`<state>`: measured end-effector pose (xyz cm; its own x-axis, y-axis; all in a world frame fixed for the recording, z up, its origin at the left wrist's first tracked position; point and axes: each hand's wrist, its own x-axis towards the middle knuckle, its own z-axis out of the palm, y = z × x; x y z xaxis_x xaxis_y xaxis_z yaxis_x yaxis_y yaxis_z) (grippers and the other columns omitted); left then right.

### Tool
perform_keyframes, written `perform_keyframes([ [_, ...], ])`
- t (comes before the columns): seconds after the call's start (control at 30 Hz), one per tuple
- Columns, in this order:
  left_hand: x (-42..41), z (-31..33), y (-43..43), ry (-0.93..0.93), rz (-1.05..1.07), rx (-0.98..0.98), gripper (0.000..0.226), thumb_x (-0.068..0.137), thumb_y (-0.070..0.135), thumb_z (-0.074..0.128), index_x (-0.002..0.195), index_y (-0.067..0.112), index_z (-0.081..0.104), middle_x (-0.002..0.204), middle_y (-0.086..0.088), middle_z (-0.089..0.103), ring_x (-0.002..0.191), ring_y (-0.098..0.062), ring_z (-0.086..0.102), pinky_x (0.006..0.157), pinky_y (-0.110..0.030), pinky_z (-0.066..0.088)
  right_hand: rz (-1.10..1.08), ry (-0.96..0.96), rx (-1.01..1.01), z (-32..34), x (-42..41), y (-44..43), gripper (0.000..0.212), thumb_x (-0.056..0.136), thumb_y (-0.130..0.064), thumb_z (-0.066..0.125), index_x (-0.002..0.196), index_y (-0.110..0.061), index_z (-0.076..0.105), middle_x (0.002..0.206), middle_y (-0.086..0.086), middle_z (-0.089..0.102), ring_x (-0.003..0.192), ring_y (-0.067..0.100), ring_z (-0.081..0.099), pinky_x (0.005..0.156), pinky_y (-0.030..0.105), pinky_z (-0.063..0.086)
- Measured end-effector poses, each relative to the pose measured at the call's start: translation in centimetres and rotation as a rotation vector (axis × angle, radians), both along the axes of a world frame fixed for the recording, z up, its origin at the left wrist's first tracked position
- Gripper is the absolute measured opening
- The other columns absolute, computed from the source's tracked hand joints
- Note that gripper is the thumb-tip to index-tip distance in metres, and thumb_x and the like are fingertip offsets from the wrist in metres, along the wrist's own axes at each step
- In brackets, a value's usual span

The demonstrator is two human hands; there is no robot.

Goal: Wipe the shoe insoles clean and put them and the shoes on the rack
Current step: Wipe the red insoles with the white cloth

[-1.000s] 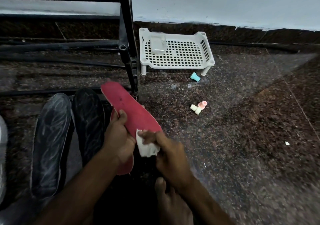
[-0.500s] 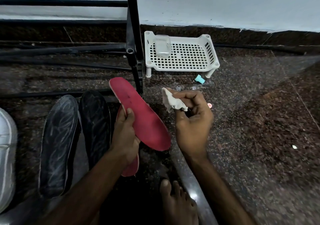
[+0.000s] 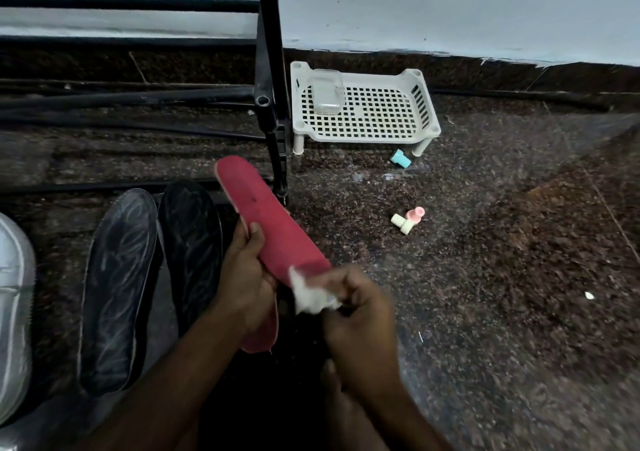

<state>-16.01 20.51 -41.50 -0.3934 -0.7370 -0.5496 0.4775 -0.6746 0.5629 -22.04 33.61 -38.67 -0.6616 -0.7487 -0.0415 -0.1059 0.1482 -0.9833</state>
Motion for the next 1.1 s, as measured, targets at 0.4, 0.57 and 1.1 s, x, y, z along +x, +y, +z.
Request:
perform_keyframes([
  [0.4, 0.7, 0.4, 2.0, 0.116, -0.26, 0.148, 0.047, 0.096, 0.045, 0.042, 0.076, 0.011, 0.068, 0.068, -0.003, 0.067, 0.065, -0.014, 0.068, 0.063, -0.026, 0.056, -0.005, 0.264, 0.12, -1.4, 1.1, -4.1, 0.035, 0.071, 0.009, 0.058, 0.09, -0.018, 0.068, 0.091, -0.009, 0.073, 0.083, 0.003, 0.067, 0.077, 0.014, 0.05],
  [0.57, 1.0, 0.5, 1.5, 0.206, -0.258, 0.126, 0.059, 0.094, 0.05, 0.035, 0.106, 0.009, 0.075, 0.095, -0.015, 0.074, 0.083, -0.026, 0.073, 0.077, -0.041, 0.06, -0.03, -0.381, -0.02, 0.6, -0.1, -3.1, 0.017, 0.079, 0.005, 0.073, 0.079, -0.012, 0.069, 0.074, 0.011, 0.072, 0.062, 0.02, 0.06, 0.061, 0.032, 0.052],
  [1.1, 1.0, -0.5, 2.9, -0.079, -0.287, -0.256, 0.027, 0.092, 0.01, 0.047, 0.113, 0.004, 0.062, 0.1, -0.009, 0.073, 0.089, -0.02, 0.069, 0.073, -0.023, 0.057, -0.088, -0.031, 0.07, 0.9, 0.8, -6.5, 0.03, 0.074, 0.012, 0.059, 0.086, -0.013, 0.069, 0.085, -0.001, 0.075, 0.079, 0.008, 0.071, 0.075, 0.024, 0.057],
])
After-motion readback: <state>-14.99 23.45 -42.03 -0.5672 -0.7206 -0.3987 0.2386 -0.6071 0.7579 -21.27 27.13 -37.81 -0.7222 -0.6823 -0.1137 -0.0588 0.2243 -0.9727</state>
